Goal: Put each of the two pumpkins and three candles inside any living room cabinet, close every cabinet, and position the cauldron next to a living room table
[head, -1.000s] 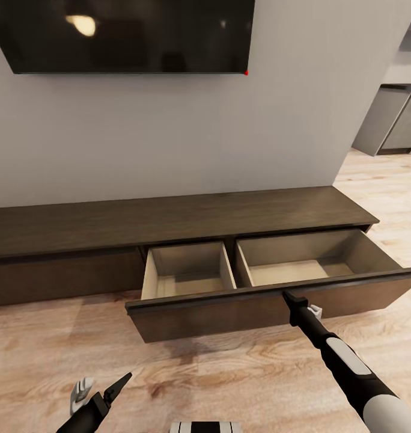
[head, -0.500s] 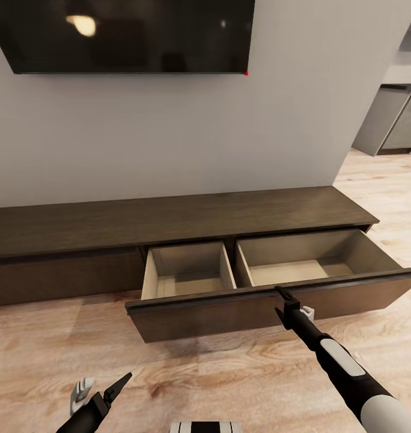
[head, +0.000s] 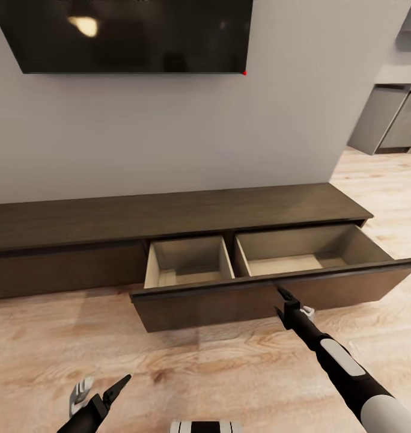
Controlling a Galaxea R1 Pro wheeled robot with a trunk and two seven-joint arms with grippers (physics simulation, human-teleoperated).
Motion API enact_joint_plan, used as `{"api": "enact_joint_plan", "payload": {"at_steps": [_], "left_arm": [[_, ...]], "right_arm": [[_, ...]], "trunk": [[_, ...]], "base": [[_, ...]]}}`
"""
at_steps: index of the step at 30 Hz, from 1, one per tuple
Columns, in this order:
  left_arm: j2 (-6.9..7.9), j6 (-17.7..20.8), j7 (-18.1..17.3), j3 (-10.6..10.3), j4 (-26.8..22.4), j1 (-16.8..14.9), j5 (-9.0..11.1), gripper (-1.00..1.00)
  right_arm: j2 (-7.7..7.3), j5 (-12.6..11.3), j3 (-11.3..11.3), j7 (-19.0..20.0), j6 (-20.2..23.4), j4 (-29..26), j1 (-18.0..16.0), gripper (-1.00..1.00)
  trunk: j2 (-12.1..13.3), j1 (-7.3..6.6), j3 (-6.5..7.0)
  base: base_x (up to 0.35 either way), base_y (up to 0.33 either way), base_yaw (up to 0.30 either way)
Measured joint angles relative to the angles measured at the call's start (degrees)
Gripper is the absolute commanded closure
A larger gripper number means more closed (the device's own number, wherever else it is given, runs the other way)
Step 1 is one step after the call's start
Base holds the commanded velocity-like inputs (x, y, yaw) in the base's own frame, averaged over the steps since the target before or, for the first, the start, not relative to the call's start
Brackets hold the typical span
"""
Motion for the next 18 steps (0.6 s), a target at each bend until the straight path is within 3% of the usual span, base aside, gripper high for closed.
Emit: {"api": "enact_joint_plan", "payload": {"at_steps": [8, 11, 13, 14, 15, 16, 17, 18], "left_arm": [[0.0, 0.0, -0.01, 0.21, 0.25, 0.0, 0.0, -1.0], [0.06, -0.03, 0.04, 0.24, 0.26, 0.0, 0.0, -1.0], [0.13, -0.08, 0.1, 0.28, 0.26, 0.0, -0.04, -1.0], [0.11, -0.17, 0.19, 0.3, 0.26, 0.0, -0.13, -1.0], [0.09, -0.2, 0.28, 0.28, 0.26, 0.0, -0.19, -1.0], [0.07, -0.21, 0.33, 0.27, 0.26, 0.0, -0.23, -1.0], [0.03, -0.25, 0.74, 0.24, 0.26, 0.0, -0.3, -1.0], [0.02, -0.27, 1.53, 0.22, 0.26, 0.0, -0.32, -1.0]], "right_arm": [[0.0, 0.04, 0.1, 0.0, -0.08, -0.01, 0.02, -1.0], [0.0, 2.62, 0.13, 0.04, -0.32, -0.09, 0.03, -1.0], [0.0, 6.61, 0.13, 0.14, -0.42, -0.32, 0.06, -1.0], [0.01, 11.58, 0.14, 0.2, -0.91, -0.57, 0.07, -1.0], [0.01, 14.14, 0.14, 0.19, -1.56, -0.63, 0.08, -1.0], [0.01, 15.34, 0.12, 0.19, -1.97, -0.64, 0.08, -1.0], [0.0, 18.83, 0.08, 0.15, -3.7, -0.58, 0.19, -1.0], [0.0, 20.27, 0.07, 0.09, -4.72, -0.45, 0.45, -1.0]], "trunk": [[0.0, -0.01, 0.0], [0.0, -0.02, 0.0], [0.01, -0.06, 0.22], [0.02, -0.08, 0.44], [0.04, -0.11, 0.66], [0.05, -0.13, 0.88], [0.06, -0.16, 1.1], [0.08, -0.18, 1.32]], "base": [[-0.202, 0.0, 0.0], [-0.024, 0.0, 0.0], [-0.007, 0.0, 0.0], [-0.003, 0.0, 0.0], [-0.002, 0.0, 0.0], [0.0, 0.0, 0.0], [0.0, 0.0, 0.0], [0.0, 0.0, 0.0]]}}
